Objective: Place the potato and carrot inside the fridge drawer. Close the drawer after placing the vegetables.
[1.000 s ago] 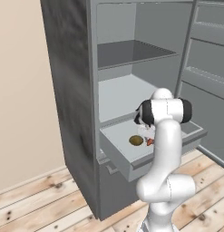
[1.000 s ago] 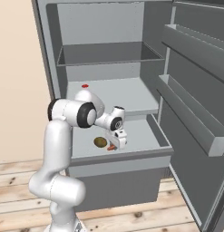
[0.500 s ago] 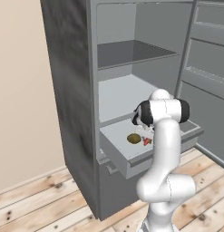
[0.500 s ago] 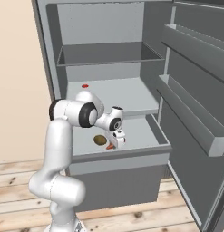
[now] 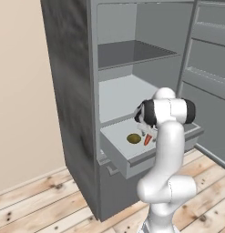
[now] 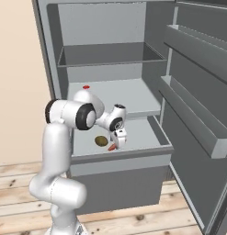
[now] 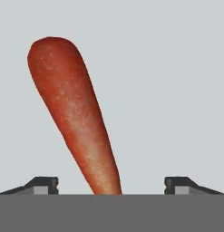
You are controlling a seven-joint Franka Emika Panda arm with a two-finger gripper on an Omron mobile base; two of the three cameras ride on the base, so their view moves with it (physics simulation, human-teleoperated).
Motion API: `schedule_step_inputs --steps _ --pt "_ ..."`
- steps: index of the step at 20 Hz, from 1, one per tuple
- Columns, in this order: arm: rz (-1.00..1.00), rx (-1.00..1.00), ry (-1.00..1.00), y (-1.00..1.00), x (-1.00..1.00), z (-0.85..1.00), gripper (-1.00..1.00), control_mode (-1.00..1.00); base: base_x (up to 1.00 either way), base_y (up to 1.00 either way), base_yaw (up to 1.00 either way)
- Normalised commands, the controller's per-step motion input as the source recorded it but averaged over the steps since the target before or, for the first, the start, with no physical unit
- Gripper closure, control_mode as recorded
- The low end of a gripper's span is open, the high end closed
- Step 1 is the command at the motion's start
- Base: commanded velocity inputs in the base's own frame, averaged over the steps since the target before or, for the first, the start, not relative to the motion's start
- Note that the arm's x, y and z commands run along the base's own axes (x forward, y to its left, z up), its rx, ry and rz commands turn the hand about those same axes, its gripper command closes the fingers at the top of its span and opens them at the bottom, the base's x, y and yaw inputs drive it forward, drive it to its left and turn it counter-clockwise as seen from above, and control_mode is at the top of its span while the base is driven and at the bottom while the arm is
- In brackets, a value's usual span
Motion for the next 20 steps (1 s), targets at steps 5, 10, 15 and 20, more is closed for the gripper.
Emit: schedule_step_inputs --steps 5,10,15,20 --pt "-0.09 0.00 -0.28 0.00 -0.27 0.90 -1.00 -1.00 0.00 0.00 0.00" --pt "-0.13 0.00 -0.23 -0.24 -0.89 0.56 -1.00 -1.00 0.00 0.00 0.00" --pt "-0.23 0.04 -0.13 -0.35 -1.00 0.00 -1.00 -1.00 0.00 0.00 0.00" --pt "-0.28 0.08 -0.05 -0.39 -1.00 0.00 -1.00 -1.00 0.00 0.00 0.00"
